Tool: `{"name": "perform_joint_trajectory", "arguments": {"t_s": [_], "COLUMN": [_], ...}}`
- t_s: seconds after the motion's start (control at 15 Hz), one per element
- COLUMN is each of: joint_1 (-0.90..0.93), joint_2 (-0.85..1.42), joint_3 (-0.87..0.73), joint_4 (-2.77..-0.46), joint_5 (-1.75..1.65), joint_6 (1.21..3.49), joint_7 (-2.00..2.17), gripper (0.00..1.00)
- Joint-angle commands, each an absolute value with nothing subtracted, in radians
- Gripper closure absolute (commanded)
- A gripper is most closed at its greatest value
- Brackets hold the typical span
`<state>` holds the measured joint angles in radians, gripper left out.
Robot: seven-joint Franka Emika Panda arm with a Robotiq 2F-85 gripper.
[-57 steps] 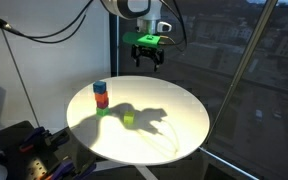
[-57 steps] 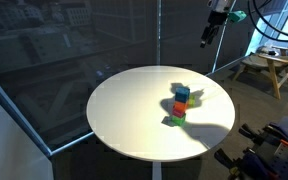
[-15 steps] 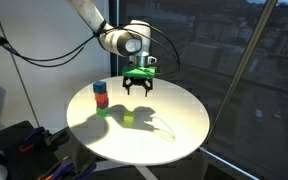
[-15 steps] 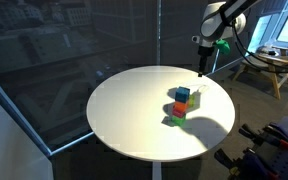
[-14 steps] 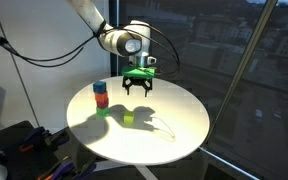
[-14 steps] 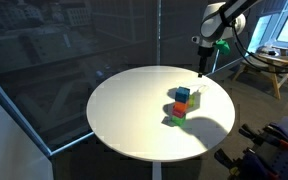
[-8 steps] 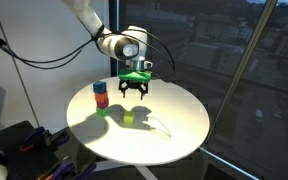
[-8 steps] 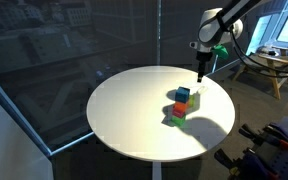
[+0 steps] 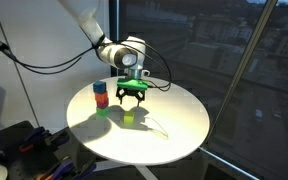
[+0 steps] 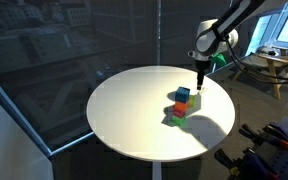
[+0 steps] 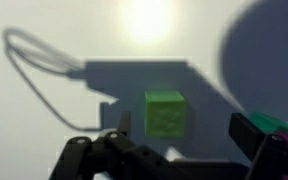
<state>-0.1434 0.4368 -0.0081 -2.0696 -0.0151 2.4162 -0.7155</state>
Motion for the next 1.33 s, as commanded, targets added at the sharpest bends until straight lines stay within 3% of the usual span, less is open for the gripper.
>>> {"name": "perform_joint_trajectory", "arguments": {"t_s": [0.0, 1.27], "joint_1": [-0.131, -0.143], "joint_2": [0.469, 0.611], "joint_3": [-0.004, 0.02], "joint_4": [-2.069, -2.0], "joint_5": [-0.061, -0.079], "joint_6": [2.459, 2.582], "joint_7": [-0.674, -0.634], "gripper": [0.0, 0.0]}}
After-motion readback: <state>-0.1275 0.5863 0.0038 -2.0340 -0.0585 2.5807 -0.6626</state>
